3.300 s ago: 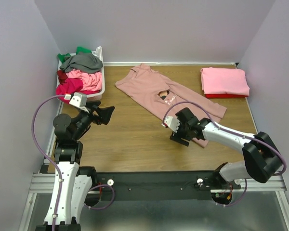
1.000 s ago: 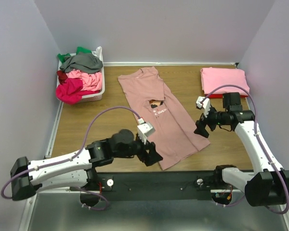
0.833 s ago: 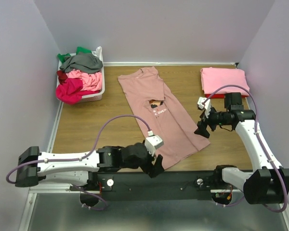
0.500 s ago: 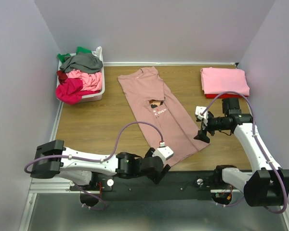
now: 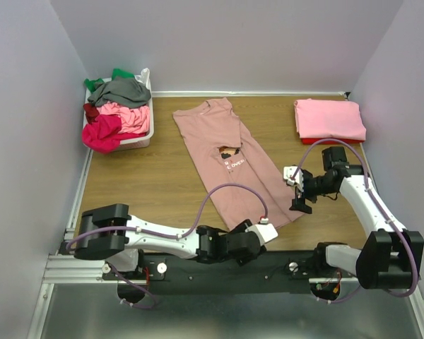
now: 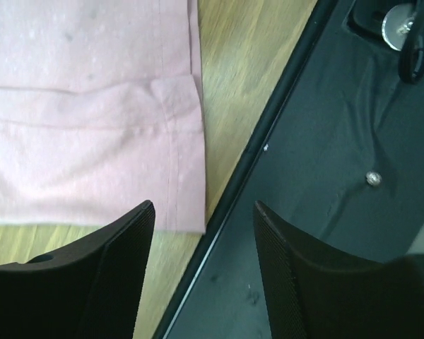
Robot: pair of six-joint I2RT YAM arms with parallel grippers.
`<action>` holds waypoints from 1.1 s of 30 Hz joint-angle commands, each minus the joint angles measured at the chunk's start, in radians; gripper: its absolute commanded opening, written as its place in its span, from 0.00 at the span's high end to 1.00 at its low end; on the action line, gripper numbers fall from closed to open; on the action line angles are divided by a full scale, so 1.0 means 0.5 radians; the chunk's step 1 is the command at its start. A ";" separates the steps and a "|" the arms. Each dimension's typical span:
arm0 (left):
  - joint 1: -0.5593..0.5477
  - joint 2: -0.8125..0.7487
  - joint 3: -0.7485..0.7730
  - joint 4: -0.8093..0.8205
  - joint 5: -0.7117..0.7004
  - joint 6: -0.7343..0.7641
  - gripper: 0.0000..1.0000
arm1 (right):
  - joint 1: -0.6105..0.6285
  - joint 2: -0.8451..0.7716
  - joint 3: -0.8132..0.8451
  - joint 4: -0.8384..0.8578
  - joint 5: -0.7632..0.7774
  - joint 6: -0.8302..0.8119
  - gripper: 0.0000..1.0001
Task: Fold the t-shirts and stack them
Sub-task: Fold the tshirt
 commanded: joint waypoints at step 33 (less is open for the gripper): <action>0.103 0.668 0.331 -0.258 -0.052 -0.092 0.91 | -0.048 0.026 -0.128 -0.125 0.393 -0.234 0.16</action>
